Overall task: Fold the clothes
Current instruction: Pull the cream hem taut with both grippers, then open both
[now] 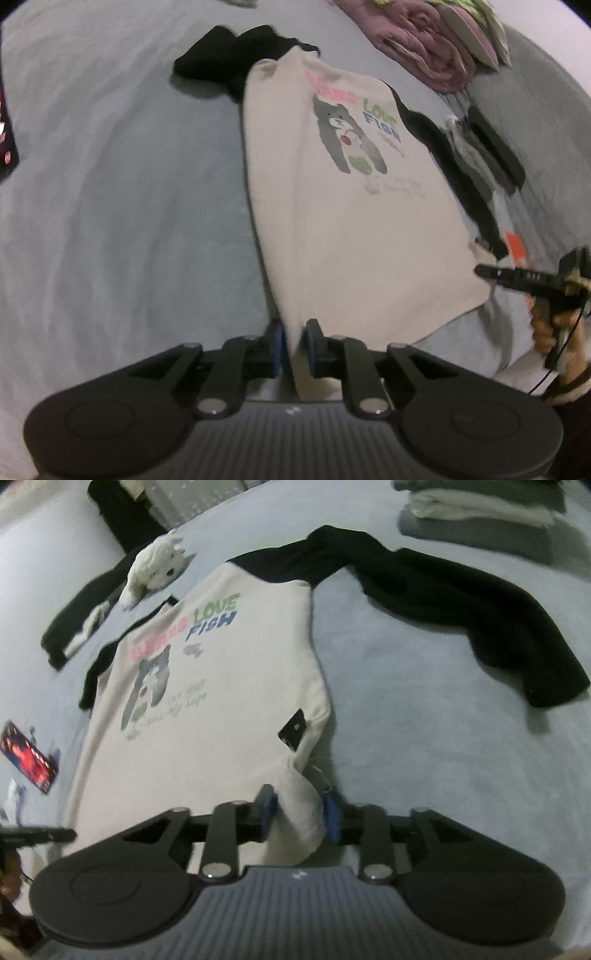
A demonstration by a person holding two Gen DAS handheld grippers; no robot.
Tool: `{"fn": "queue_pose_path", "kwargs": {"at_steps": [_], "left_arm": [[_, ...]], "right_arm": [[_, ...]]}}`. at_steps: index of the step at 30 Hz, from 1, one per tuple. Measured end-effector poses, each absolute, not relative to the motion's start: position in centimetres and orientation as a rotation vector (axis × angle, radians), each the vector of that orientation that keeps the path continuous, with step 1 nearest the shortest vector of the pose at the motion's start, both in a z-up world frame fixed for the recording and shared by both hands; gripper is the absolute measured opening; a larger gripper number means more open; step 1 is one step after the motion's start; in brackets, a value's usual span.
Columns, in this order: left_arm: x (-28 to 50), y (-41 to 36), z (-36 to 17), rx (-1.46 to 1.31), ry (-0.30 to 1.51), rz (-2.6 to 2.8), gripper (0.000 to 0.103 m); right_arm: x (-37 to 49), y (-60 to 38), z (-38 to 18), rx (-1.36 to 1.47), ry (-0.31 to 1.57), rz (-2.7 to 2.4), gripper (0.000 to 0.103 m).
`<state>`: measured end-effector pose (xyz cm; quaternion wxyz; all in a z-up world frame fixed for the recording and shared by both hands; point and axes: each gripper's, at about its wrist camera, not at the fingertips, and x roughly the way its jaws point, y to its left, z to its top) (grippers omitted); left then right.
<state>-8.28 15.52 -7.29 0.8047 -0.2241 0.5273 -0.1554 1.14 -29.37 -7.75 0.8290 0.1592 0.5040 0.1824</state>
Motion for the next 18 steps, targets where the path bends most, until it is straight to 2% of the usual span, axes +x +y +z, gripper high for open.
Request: {"fn": "queue_pose_path", "kwargs": {"at_steps": [7, 14, 18], "left_arm": [[-7.9, 16.3, -7.8, -0.600, 1.100, -0.309, 0.023], [-7.6, 15.5, -7.5, -0.559, 1.093, -0.311, 0.025], [-7.6, 15.7, -7.6, -0.560, 1.093, -0.316, 0.025]], "right_arm": [[2.0, -32.1, -8.4, 0.537, 1.076, 0.369, 0.039], [2.5, -32.6, -7.6, 0.479, 0.998, 0.359, 0.039], [2.9, -31.3, -6.9, 0.356, 0.942, 0.441, 0.039]]}}
